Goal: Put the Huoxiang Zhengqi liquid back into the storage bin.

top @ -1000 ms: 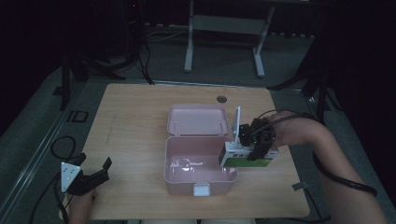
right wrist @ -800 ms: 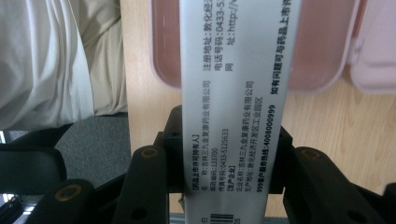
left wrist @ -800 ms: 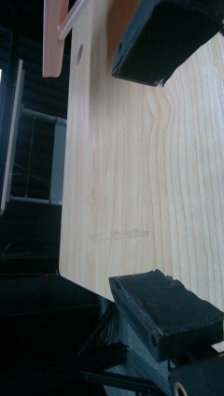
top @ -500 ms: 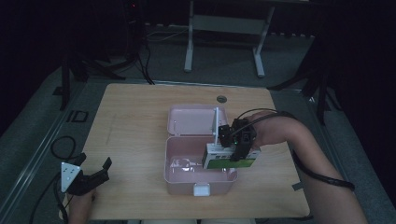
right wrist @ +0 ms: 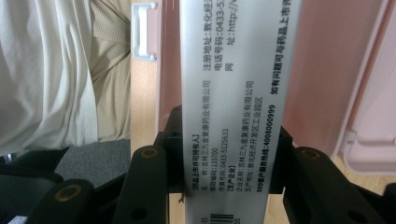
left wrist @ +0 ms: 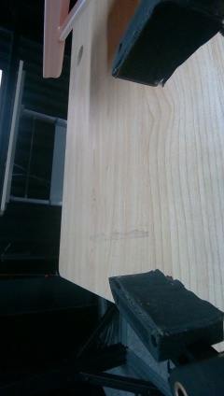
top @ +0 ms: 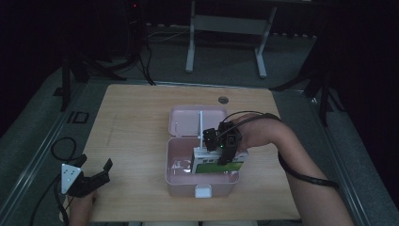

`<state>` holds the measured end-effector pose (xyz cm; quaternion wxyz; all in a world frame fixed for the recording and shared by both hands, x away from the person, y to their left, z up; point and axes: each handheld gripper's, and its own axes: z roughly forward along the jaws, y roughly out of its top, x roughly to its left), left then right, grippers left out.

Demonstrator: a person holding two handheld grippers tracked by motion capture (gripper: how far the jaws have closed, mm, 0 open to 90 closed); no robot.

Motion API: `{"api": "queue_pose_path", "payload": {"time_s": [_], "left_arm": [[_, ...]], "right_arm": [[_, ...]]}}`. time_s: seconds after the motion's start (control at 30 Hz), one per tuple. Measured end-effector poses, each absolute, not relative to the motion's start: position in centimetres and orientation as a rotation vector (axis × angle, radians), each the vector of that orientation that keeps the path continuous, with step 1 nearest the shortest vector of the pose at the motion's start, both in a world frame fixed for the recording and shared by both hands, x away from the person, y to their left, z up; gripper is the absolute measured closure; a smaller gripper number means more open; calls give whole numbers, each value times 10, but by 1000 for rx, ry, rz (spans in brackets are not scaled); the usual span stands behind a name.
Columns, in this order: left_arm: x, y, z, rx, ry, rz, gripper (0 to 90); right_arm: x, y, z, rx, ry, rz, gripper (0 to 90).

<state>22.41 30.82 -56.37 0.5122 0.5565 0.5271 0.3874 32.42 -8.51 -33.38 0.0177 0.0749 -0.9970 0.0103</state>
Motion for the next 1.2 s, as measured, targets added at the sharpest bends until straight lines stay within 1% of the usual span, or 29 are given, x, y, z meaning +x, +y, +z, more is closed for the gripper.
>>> {"api": "queue_pose_path", "payload": {"time_s": [0.43, 1.2], "left_arm": [[224, 308, -564, 1339, 1268, 932, 31], [224, 308, -564, 1339, 1269, 931, 31]], "right_arm": [[330, -68, -351, 223, -3080, 8, 629], [335, -61, -426, 177, -3067, 128, 629]]}}
